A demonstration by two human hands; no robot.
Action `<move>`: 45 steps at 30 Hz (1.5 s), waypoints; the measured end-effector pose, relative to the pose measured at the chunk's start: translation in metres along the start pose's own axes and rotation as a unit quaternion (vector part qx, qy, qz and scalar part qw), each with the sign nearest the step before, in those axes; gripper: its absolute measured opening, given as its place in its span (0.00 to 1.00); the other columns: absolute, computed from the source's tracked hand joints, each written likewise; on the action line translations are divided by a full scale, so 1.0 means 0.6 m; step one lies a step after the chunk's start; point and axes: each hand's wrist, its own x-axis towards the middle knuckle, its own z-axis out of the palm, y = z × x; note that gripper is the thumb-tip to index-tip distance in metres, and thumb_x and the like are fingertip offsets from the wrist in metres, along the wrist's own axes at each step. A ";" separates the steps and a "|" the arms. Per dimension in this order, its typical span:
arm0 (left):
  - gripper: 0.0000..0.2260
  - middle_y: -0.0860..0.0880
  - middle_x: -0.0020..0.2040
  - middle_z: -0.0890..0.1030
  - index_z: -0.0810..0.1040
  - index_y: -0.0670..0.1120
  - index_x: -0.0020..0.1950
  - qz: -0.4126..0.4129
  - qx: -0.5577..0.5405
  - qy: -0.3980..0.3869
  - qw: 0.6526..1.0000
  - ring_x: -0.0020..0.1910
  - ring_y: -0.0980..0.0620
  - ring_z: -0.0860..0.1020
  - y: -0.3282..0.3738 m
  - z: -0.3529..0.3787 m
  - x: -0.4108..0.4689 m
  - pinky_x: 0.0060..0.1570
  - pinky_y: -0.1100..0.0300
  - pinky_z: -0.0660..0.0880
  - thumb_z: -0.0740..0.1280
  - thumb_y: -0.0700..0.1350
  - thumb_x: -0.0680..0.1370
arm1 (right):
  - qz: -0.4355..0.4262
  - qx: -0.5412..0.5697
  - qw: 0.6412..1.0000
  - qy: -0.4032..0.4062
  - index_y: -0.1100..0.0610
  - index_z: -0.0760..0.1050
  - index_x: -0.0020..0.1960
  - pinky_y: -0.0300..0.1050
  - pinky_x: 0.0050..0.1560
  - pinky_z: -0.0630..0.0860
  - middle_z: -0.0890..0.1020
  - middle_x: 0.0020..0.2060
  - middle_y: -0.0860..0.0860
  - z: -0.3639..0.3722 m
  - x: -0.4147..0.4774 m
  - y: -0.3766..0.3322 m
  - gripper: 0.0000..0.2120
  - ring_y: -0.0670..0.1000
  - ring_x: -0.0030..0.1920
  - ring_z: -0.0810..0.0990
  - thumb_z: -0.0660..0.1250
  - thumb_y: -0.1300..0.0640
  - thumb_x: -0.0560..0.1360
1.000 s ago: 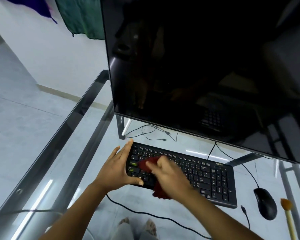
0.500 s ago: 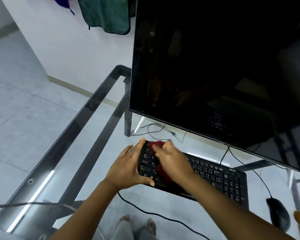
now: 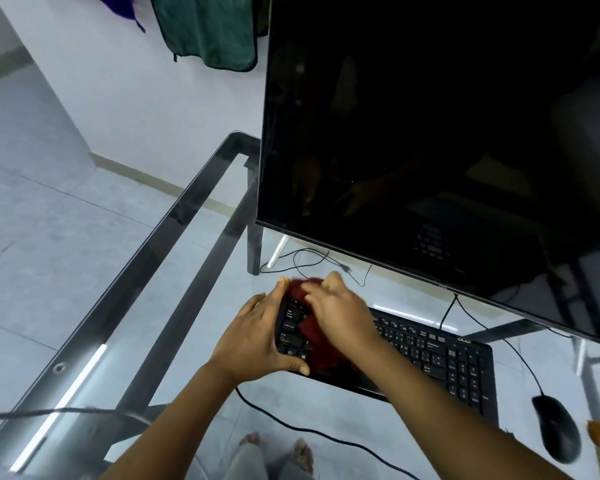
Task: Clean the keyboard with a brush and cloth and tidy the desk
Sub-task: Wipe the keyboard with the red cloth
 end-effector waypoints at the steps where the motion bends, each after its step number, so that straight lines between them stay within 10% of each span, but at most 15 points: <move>1: 0.64 0.54 0.77 0.61 0.36 0.52 0.78 -0.001 0.002 0.000 1.000 0.74 0.55 0.56 -0.002 0.001 0.001 0.73 0.64 0.47 0.69 0.77 0.57 | 0.024 0.003 1.000 0.012 0.50 0.75 0.65 0.48 0.45 0.76 0.73 0.52 0.54 0.000 0.007 0.006 0.14 0.58 0.46 0.79 0.60 0.51 0.81; 6: 0.65 0.55 0.76 0.62 0.35 0.51 0.78 -0.001 0.018 -0.002 1.000 0.73 0.50 0.62 -0.019 0.010 0.002 0.73 0.54 0.61 0.69 0.78 0.57 | -0.198 0.018 0.970 -0.137 0.55 0.76 0.63 0.47 0.44 0.73 0.76 0.51 0.54 0.009 -0.050 -0.030 0.14 0.54 0.48 0.77 0.59 0.56 0.80; 19: 0.65 0.50 0.74 0.66 0.39 0.44 0.79 0.068 0.046 -0.002 0.997 0.72 0.54 0.65 -0.017 0.006 0.001 0.76 0.55 0.53 0.70 0.77 0.58 | -0.096 0.028 0.994 -0.052 0.47 0.79 0.59 0.36 0.38 0.67 0.73 0.43 0.46 -0.008 -0.053 0.014 0.11 0.40 0.38 0.72 0.64 0.50 0.79; 24: 0.67 0.49 0.75 0.64 0.39 0.43 0.79 0.071 0.056 -0.009 0.996 0.74 0.55 0.62 -0.021 0.008 0.002 0.76 0.55 0.51 0.69 0.77 0.57 | -0.284 -0.079 0.946 -0.134 0.45 0.73 0.49 0.49 0.34 0.77 0.77 0.40 0.46 -0.002 -0.096 0.006 0.12 0.46 0.36 0.78 0.63 0.38 0.74; 28: 0.65 0.51 0.76 0.64 0.39 0.43 0.79 0.080 0.061 -0.008 0.995 0.75 0.57 0.60 -0.019 0.008 0.004 0.76 0.53 0.51 0.69 0.77 0.58 | -0.165 -0.008 0.981 -0.104 0.46 0.73 0.68 0.48 0.46 0.77 0.74 0.52 0.49 0.001 -0.071 0.006 0.17 0.50 0.46 0.77 0.62 0.48 0.80; 45: 0.63 0.54 0.76 0.63 0.39 0.44 0.79 0.072 0.058 -0.012 0.996 0.75 0.60 0.60 -0.016 0.008 0.005 0.76 0.52 0.51 0.69 0.76 0.61 | -0.171 0.032 0.981 -0.087 0.50 0.79 0.49 0.45 0.31 0.72 0.68 0.38 0.50 0.015 -0.081 -0.014 0.04 0.52 0.35 0.73 0.66 0.52 0.77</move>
